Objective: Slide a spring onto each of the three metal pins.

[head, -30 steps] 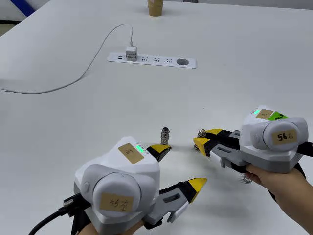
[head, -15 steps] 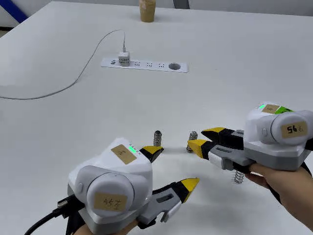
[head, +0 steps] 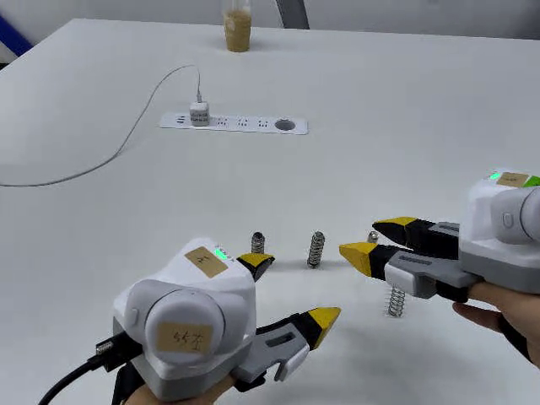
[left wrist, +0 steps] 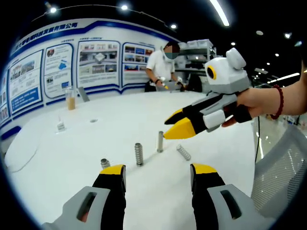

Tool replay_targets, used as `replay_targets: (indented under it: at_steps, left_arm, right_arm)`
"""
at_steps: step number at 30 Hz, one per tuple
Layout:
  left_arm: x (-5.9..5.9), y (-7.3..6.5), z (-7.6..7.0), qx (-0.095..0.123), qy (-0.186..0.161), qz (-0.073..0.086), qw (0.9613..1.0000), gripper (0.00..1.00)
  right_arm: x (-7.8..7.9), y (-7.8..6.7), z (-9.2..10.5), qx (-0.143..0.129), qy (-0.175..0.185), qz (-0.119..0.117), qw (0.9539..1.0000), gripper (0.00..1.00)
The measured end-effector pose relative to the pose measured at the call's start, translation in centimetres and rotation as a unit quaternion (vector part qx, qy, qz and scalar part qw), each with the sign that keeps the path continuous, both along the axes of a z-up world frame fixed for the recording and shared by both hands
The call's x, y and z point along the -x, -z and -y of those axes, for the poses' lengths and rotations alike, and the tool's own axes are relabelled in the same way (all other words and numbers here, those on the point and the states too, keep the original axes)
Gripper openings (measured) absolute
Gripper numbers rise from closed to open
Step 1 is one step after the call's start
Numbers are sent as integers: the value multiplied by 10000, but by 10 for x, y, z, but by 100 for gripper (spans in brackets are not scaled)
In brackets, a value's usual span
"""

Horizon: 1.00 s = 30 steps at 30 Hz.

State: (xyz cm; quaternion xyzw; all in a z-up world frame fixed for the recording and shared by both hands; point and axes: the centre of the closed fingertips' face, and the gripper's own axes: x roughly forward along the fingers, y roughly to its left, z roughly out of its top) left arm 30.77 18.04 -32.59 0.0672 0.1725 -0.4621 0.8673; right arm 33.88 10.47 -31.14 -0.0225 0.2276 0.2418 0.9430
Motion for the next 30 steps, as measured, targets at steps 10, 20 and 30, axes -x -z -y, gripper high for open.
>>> replay_targets:
  at_steps: [10,20,30]
  left_arm:
    - [2,1,21,-108,211,45,9997,58]
    - [1,8,46,-287,470,131,9984,57]
    - [-5,15,69,-383,578,130,9975,53]
  right_arm:
    - [20,-7,22,-42,80,-12,10000,45]
    - [42,-7,37,-95,-75,-47,9999,52]
    - [65,-3,50,-86,-211,-76,9997,55]
